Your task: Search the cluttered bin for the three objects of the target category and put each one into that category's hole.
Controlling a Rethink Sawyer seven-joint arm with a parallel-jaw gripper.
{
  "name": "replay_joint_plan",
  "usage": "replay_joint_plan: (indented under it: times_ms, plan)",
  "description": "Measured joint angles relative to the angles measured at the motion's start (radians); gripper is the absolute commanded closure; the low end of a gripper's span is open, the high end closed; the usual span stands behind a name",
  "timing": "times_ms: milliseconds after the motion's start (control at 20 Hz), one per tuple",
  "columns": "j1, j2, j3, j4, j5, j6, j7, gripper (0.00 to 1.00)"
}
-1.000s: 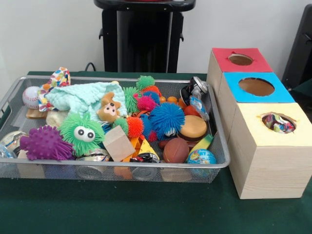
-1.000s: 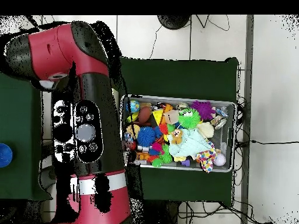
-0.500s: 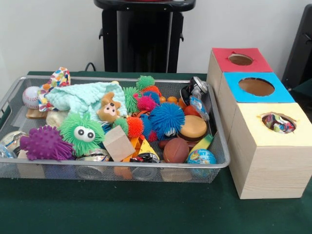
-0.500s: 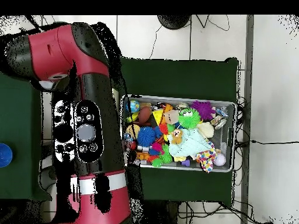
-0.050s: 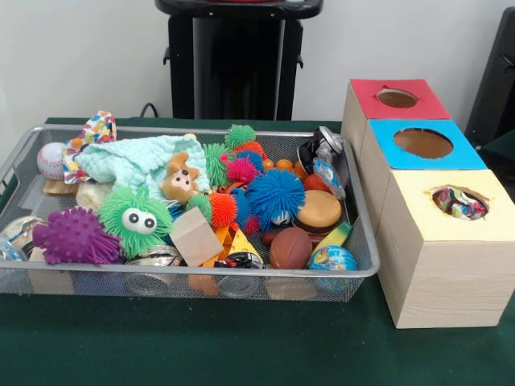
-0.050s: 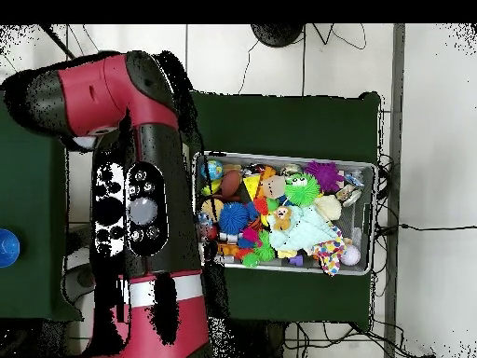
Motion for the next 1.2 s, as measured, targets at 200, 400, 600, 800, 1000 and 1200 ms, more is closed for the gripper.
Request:
replay_joint_plan:
  times_ms: [200, 400, 600, 800, 1000, 1200]
  plan:
    - [-0.013, 0.011, 0.006, -0.029, 0.000, -0.011, 0.000, 1.00]
    - [-0.057, 0.066, 0.045, -0.153, -0.001, -0.003, -0.003, 1.00]
    - [-0.119, 0.137, 0.110, -0.291, -0.005, 0.036, -0.036, 1.00]
    - [-0.183, 0.196, 0.170, -0.396, -0.022, 0.093, -0.115, 1.00]
    - [-0.217, 0.220, 0.210, -0.447, -0.049, 0.132, -0.186, 1.00]
    - [-0.250, 0.230, 0.279, -0.503, -0.120, 0.202, -0.284, 1.00]
